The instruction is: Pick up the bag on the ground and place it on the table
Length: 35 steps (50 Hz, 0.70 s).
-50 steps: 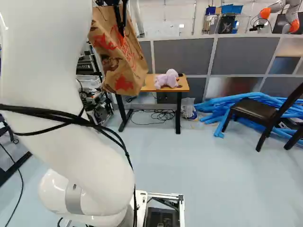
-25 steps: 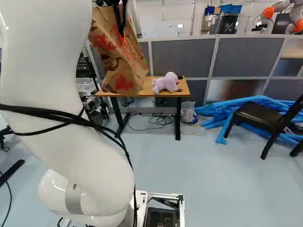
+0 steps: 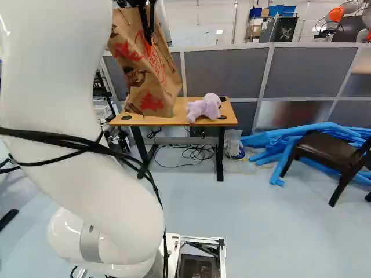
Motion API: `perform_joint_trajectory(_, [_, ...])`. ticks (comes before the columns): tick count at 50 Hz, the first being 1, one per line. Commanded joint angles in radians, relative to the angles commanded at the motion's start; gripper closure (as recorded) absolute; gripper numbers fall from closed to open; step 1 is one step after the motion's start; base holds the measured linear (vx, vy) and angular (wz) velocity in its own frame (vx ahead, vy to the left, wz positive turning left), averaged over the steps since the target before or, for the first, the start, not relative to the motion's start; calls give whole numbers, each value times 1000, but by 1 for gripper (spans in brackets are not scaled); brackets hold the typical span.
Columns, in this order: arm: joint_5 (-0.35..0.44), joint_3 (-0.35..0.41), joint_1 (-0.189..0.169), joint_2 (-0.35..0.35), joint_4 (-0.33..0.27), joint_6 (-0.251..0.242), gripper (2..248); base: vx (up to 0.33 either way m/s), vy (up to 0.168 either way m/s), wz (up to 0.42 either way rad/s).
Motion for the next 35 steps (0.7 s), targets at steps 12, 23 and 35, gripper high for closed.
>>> perform_joint_trajectory(12, [0,0,0,0,0,0,229,247,68,-27])
perform_joint_trajectory(23, [0,0,0,0,0,0,229,253,68,-31])
perform_joint_trajectory(35, [0,0,0,0,0,0,229,255,67,-28])
